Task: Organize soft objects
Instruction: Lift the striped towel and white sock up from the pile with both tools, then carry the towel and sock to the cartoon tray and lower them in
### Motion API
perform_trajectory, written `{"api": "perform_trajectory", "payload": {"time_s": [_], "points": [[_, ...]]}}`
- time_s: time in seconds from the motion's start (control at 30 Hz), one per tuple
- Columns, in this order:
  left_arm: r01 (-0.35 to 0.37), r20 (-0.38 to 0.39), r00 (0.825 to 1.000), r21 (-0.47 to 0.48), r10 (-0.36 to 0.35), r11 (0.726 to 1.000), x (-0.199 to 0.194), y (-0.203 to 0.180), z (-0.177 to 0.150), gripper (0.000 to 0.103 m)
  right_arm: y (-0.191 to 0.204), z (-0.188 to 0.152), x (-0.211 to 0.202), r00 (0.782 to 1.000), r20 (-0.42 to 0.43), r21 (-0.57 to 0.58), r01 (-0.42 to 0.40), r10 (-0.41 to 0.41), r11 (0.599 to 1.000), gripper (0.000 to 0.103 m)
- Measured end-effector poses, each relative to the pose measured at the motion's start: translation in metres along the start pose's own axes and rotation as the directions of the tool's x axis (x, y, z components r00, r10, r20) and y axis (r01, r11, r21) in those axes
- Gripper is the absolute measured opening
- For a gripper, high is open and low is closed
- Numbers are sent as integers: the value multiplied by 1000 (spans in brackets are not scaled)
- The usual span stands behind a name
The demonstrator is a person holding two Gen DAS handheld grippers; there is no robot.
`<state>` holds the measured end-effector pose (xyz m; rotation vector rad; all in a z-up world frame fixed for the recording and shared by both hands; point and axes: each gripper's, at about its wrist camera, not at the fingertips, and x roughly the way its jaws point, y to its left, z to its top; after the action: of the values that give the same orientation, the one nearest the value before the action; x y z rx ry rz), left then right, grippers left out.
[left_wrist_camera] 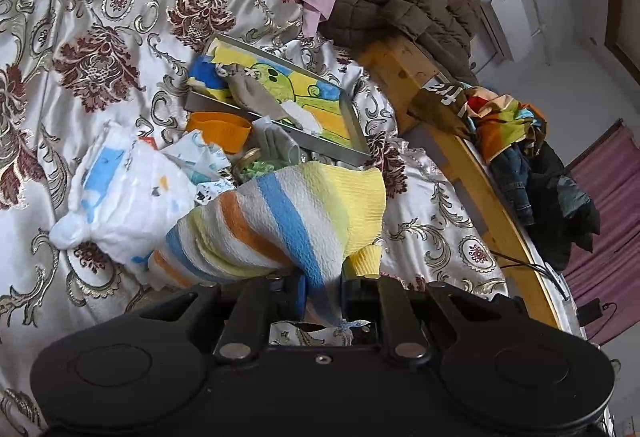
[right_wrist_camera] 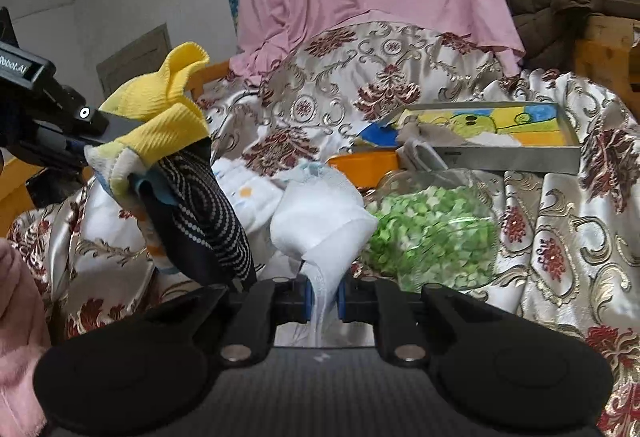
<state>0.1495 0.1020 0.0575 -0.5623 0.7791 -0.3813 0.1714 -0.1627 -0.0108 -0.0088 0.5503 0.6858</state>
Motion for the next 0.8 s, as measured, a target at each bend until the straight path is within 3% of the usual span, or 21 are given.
{"api": "perform_trajectory", "payload": {"time_s": [0.37,0.5,0.6,0.73,0.8], "points": [[2,-75,997,-3,-2,1000,19,7,1,24,-7,2,-11,999,27,13,29,-29,1000,13],[-15,-83,996,36,18,999,23,7,-4,15,-9,2,-9,999,25,15,33,-33,999,13],[-36,-81,996,44,40,998,25,9,-4,14,-9,2,-9,999,25,16,36,-36,999,13],[11,-49,999,33,-10,999,18,6,2,15,-9,3,-11,999,30,19,35,-36,999,13],[-20,-64,998,49,23,999,18,2,4,14,-10,4,-11,999,33,22,32,-33,999,13]]}}
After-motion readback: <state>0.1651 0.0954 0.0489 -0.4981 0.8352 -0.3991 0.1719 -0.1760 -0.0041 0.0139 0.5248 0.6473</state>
